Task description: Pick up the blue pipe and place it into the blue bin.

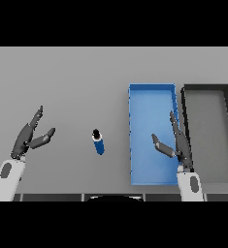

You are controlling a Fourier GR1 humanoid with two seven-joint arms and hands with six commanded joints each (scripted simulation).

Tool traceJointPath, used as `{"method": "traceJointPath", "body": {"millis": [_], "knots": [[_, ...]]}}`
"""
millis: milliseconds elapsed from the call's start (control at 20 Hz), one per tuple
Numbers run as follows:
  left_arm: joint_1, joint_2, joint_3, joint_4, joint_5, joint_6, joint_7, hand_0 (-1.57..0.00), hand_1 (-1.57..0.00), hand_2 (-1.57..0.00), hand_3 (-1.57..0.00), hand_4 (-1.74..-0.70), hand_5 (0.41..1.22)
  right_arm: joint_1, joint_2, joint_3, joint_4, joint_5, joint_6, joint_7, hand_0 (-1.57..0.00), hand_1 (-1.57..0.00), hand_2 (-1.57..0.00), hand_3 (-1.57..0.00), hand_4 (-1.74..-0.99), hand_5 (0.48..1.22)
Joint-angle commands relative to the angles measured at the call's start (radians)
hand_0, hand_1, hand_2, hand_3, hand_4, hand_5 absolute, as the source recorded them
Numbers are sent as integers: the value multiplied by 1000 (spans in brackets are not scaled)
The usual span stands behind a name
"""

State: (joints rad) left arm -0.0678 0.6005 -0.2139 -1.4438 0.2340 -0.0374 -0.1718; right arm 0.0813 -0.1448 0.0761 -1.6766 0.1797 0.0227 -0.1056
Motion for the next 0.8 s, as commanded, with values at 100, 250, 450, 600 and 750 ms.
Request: {"method": "traceJointPath", "body": {"millis": [100, 250, 450, 600, 750], "knots": [[20, 35, -30, -46, 7, -72, -14, 1, 1, 1, 1, -989, 573, -4, -13, -3, 4, -2, 9, 1, 1, 1, 1, 1, -1181, 619], [53, 57, -89, -111, -6, -136, 2, 1, 1, 1, 1, -1048, 535, -13, -14, 0, 12, -3, 16, 7, 1, 1, 1, 1, -1176, 615], [74, 16, -187, -188, -47, -154, 77, 1, 1, 1, 1, -1126, 485, 3, -16, 4, -11, -8, 24, 6, 1, 1, 1, 1, -1174, 618], [52, -20, -242, -185, -91, -161, 116, 1, 1, 1, 1, -1138, 455, 11, 1, 13, -9, 2, 13, 22, 1, 1, 1, 1, -1195, 617], [33, -80, -275, -159, -108, -156, 129, 1, 1, 1, 1, -1146, 451, 2, -11, -2, -7, -15, 21, 14, 1, 1, 1, 1, -1213, 625]]}}
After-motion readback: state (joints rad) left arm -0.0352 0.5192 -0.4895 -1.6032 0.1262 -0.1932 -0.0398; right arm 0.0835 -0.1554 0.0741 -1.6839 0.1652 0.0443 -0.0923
